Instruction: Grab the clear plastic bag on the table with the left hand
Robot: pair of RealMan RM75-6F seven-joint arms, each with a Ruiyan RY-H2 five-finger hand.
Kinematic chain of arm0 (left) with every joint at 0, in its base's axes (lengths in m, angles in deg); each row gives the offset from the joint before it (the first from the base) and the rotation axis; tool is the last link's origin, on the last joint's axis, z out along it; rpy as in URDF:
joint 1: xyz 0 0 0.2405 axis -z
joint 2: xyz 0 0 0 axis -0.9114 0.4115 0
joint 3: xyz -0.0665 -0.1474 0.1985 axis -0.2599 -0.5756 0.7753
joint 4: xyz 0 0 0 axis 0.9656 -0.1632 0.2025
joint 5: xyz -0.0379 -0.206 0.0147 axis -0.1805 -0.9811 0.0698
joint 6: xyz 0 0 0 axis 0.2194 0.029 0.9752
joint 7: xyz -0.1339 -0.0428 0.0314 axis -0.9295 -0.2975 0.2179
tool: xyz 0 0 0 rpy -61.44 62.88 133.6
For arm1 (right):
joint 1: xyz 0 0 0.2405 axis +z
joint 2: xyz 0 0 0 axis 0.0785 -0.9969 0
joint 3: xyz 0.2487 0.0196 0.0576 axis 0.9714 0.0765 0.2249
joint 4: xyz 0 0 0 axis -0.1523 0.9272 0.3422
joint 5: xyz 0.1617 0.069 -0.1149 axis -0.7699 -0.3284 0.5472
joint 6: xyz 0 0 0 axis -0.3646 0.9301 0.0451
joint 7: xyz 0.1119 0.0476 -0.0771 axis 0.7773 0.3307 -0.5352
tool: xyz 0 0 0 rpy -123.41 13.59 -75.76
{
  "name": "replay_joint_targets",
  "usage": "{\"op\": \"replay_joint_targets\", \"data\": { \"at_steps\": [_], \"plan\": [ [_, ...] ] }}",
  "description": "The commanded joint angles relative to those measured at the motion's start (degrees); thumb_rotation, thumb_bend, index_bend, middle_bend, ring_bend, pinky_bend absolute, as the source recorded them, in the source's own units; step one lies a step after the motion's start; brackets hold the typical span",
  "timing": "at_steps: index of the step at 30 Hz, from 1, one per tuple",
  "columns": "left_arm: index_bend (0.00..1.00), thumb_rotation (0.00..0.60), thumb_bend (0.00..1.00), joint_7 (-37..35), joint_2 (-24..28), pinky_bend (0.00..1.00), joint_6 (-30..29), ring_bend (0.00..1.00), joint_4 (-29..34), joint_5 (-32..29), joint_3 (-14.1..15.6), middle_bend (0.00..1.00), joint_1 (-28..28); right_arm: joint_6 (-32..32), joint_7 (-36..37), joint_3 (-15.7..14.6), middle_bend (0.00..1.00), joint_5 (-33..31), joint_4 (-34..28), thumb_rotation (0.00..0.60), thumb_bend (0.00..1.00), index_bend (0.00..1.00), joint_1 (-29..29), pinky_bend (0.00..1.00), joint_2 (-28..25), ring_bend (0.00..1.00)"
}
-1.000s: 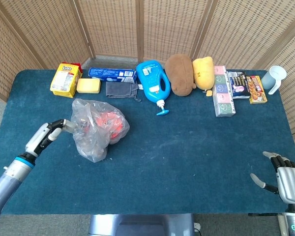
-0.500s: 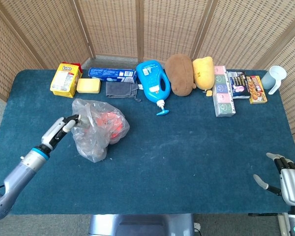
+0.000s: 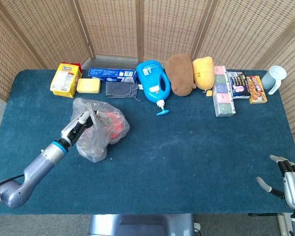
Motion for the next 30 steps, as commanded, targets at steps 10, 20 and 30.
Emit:
{"op": "replay_joint_targets", "data": {
  "at_steps": [10,20,30],
  "plan": [
    [0.36,0.000,0.16,-27.18,-3.07,0.35,9.93,0.37,-0.54,-0.84,-8.90,0.38,1.63,0.07,0.86,-0.24,0.30,0.14,0.35,0.000,0.20,0.23,-0.53,0.40,0.16,0.34],
    [0.36,0.000,0.56,-33.19,-1.10,0.59,9.63,0.48,-0.90,4.52,-11.55,0.45,0.95,0.15,1.35,-0.25,0.30,0.52,0.37,0.000,0.20,0.24,-0.68,0.40,0.03,0.34],
    [0.46,0.201,0.74,-29.33,4.74,0.75,8.08,0.65,2.25,1.11,-12.91,0.56,-0.37,0.34,1.54,-0.29,0.30,0.97,0.15,0.000,0.20,0.24,-0.85,0.40,-0.19,0.35]
  ]
}}
